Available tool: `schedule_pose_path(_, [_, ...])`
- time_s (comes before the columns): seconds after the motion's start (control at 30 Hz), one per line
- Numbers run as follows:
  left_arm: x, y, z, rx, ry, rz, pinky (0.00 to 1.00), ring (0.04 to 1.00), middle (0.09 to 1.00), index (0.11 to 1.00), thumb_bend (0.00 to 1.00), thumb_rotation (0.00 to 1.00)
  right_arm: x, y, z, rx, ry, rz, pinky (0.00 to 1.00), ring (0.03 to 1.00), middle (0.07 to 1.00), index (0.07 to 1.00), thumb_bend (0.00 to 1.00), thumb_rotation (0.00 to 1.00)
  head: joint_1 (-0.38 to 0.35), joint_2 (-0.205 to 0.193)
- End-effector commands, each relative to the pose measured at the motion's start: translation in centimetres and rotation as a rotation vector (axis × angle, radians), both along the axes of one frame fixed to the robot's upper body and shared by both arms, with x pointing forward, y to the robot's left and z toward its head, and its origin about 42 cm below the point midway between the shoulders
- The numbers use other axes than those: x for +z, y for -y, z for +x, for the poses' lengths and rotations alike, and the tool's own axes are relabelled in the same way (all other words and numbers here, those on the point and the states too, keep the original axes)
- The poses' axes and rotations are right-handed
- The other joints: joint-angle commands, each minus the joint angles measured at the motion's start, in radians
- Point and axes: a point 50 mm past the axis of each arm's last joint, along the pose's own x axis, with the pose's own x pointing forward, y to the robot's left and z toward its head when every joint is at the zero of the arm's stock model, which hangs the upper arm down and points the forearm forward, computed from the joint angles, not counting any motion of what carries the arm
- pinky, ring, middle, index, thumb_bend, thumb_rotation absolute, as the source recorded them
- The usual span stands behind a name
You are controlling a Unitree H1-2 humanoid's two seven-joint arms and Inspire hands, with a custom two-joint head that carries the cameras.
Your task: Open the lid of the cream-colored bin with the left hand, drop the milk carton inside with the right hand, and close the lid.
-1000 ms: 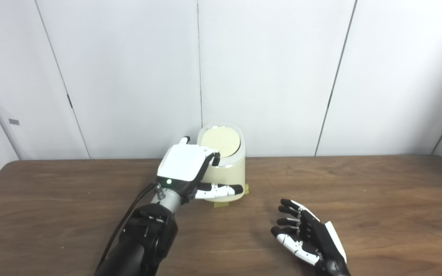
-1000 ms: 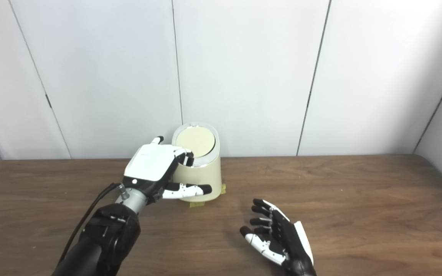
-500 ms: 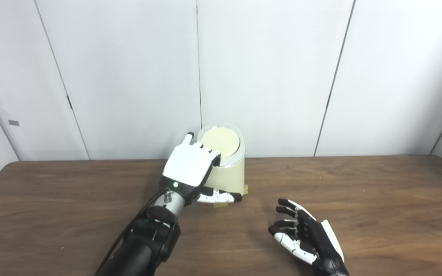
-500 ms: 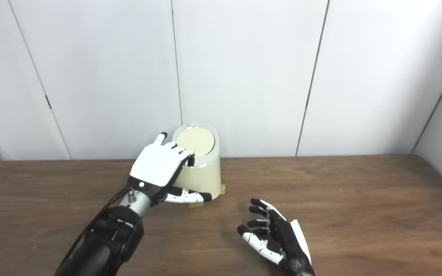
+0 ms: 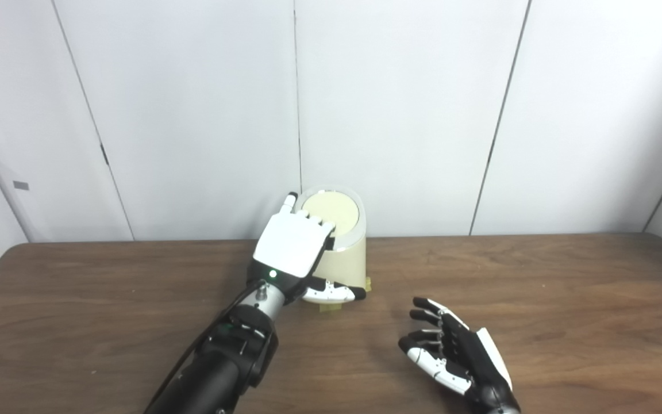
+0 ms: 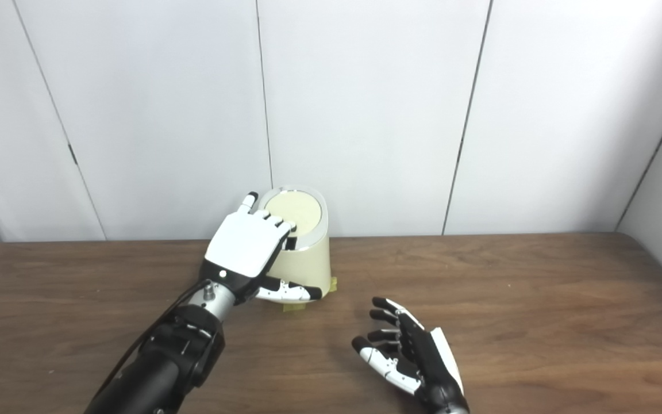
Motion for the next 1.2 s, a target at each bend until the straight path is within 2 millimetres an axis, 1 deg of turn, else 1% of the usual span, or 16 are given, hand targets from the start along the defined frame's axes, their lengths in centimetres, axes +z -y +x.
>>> schedule_pose_path(0.0, [-1.5,-0.2,0.1,-0.006,-0.087,0.012,1.0,0.835,0.801,0.789,0.77,0.89,0.0,-0.6,0.3,0.042,-0.021,0.0,0.58,0.676,0.801,0.837,0.35,0.41,0.002,0.0])
schedule_pose_path(0.07, [-1.5,-0.5,-0.1,0.002,-0.084,-0.021,1.0,0.867,0.839,0.829,0.74,0.87,0.0,-0.6,0.4,0.045,-0.023,-0.004,0.59,0.682,0.806,0.841,0.35,0.43,0.005,-0.003])
schedule_pose_path(0.13, [-1.5,-0.6,-0.4,0.009,-0.085,-0.032,1.0,0.958,0.945,0.933,0.72,0.87,-0.1,-0.6,0.4,0.046,-0.025,0.004,0.59,0.685,0.811,0.845,0.35,0.43,0.006,-0.003])
schedule_pose_path(0.17, [-1.5,-0.7,-0.6,0.014,-0.085,-0.041,1.0,0.987,0.982,0.978,0.71,0.87,-0.1,-0.6,0.4,0.045,-0.025,0.007,0.59,0.684,0.816,0.846,0.34,0.43,0.006,-0.003])
schedule_pose_path(0.2, [-1.5,-0.7,-0.8,0.022,-0.084,-0.062,1.0,0.993,0.991,0.989,0.71,0.87,-0.2,-0.6,0.4,0.046,-0.024,0.013,0.58,0.683,0.818,0.846,0.34,0.42,0.004,-0.004])
schedule_pose_path(0.27, [-1.4,-0.6,-1.2,0.037,-0.078,-0.111,1.0,0.999,0.998,0.998,0.71,0.87,-0.2,-0.6,0.4,0.045,-0.027,0.017,0.58,0.684,0.82,0.849,0.34,0.41,0.004,-0.004])
schedule_pose_path(0.4, [-1.5,-0.5,-1.5,0.049,-0.046,-0.185,1.0,1.0,1.0,1.0,0.7,0.86,-0.2,-0.7,0.4,0.043,-0.034,0.011,0.58,0.683,0.817,0.854,0.35,0.44,0.002,-0.006])
schedule_pose_path(0.5, [-1.3,-0.5,-1.8,0.065,-0.03,-0.231,1.0,1.0,1.0,1.0,0.68,0.9,-0.3,-0.7,0.4,0.044,-0.036,0.016,0.58,0.683,0.821,0.858,0.35,0.42,0.002,-0.005])
schedule_pose_path(0.6, [-0.9,-0.5,-2.1,0.073,-0.027,-0.274,1.0,1.0,1.0,1.0,0.68,0.91,-0.3,-0.6,0.4,0.05,-0.038,0.01,0.59,0.691,0.829,0.867,0.34,0.42,0.0,-0.003])
schedule_pose_path(0.7, [-0.5,-0.8,-2.5,0.084,-0.025,-0.313,1.0,1.0,1.0,1.0,0.68,0.92,-0.3,-0.6,0.4,0.053,-0.044,0.004,0.59,0.695,0.829,0.872,0.34,0.42,0.0,-0.003])
schedule_pose_path(0.83, [-0.2,-1.7,-3.2,0.097,-0.013,-0.373,1.0,1.0,1.0,1.0,0.67,0.93,-0.3,-0.6,0.4,0.051,-0.04,-0.003,0.59,0.688,0.825,0.869,0.33,0.4,0.0,-0.003])
schedule_pose_path(0.9, [-0.4,-2.5,-3.9,0.086,0.01,-0.46,1.0,1.0,1.0,1.0,0.63,0.94,-0.4,-0.6,0.4,0.05,-0.04,-0.005,0.58,0.685,0.827,0.867,0.33,0.38,0.0,-0.003])
schedule_pose_path(1.0, [-0.8,-3.7,-5.2,0.045,0.043,-0.601,1.0,1.0,1.0,1.0,0.55,0.93,-0.3,-0.5,0.4,0.048,-0.041,-0.009,0.59,0.689,0.817,0.868,0.34,0.41,0.002,0.0])
schedule_pose_path(1.1, [-1.2,-4.6,-6.2,-0.007,0.091,-0.67,1.0,1.0,1.0,1.0,0.45,0.91,-0.2,-0.5,0.3,0.048,-0.038,-0.004,0.58,0.688,0.828,0.865,0.32,0.41,0.002,0.0])
schedule_pose_path(1.13, [-1.4,-5.0,-6.7,-0.032,0.112,-0.704,1.0,1.0,1.0,1.0,0.44,0.9,-0.3,-0.5,0.3,0.042,-0.027,-0.004,0.58,0.688,0.83,0.865,0.32,0.41,0.002,0.0])
schedule_pose_path(1.17, [-1.6,-5.4,-7.1,-0.054,0.133,-0.747,1.0,1.0,1.0,1.0,0.41,0.88,-0.3,-0.5,0.4,0.034,-0.01,-0.006,0.58,0.688,0.821,0.85,0.3,0.41,0.002,0.0])
